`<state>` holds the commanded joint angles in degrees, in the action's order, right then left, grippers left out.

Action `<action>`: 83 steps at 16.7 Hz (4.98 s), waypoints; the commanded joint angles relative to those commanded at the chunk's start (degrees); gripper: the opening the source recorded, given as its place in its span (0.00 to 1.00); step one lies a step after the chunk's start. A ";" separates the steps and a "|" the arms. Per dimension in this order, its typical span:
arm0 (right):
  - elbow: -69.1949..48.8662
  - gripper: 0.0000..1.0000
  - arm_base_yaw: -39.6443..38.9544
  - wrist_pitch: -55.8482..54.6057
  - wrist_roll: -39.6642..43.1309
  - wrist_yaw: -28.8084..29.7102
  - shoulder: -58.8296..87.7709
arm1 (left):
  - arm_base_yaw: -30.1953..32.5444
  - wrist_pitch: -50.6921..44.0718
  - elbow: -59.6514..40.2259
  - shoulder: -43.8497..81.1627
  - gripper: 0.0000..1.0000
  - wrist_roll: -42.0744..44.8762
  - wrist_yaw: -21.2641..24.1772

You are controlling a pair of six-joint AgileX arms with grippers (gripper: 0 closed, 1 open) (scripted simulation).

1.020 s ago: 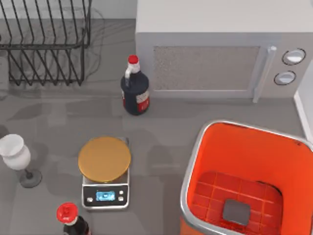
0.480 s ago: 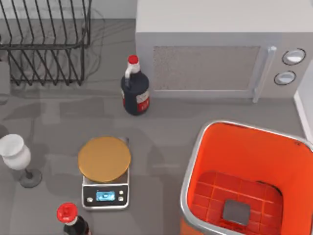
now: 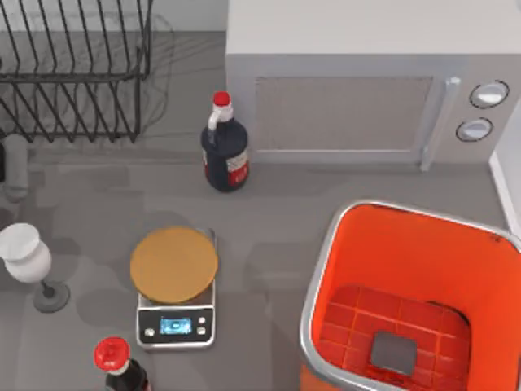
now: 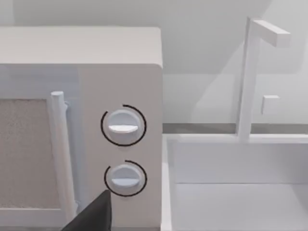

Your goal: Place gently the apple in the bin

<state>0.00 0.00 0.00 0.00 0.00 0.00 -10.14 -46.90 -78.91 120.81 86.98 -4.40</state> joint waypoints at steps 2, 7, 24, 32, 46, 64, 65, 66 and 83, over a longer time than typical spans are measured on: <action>0.00 1.00 0.00 0.00 0.00 0.00 0.00 | 0.00 0.00 0.00 0.00 1.00 0.00 0.00; 0.00 1.00 0.00 0.00 0.00 0.00 0.00 | 0.00 0.00 0.00 0.00 0.62 0.00 0.00; 0.00 1.00 0.00 0.00 0.00 0.00 0.00 | 0.26 -2.06 0.50 -1.13 0.00 -1.03 0.29; 0.00 1.00 0.00 0.00 0.00 0.00 0.00 | -0.01 -18.72 -12.63 -4.04 0.00 -1.16 0.14; 0.00 1.00 0.00 0.00 0.00 0.00 0.00 | 2.79 -34.47 -26.13 -6.69 0.00 2.32 0.20; 0.00 1.00 0.00 0.00 0.00 0.00 0.00 | 64.59 -45.76 -52.94 10.02 0.00 102.47 1.71; 0.00 1.00 0.00 0.00 0.00 0.00 0.00 | 67.59 -45.99 -54.02 10.43 0.00 106.47 1.72; 0.00 1.00 0.00 0.00 0.00 0.00 0.00 | 70.25 -46.18 -54.96 10.75 0.00 109.88 1.70; 0.00 1.00 0.00 0.00 0.00 0.00 0.00 | 76.25 -33.92 -41.92 9.03 0.00 117.71 1.21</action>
<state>0.00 0.00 0.00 0.00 0.00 0.00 66.11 -80.82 -120.83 129.84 204.69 -3.19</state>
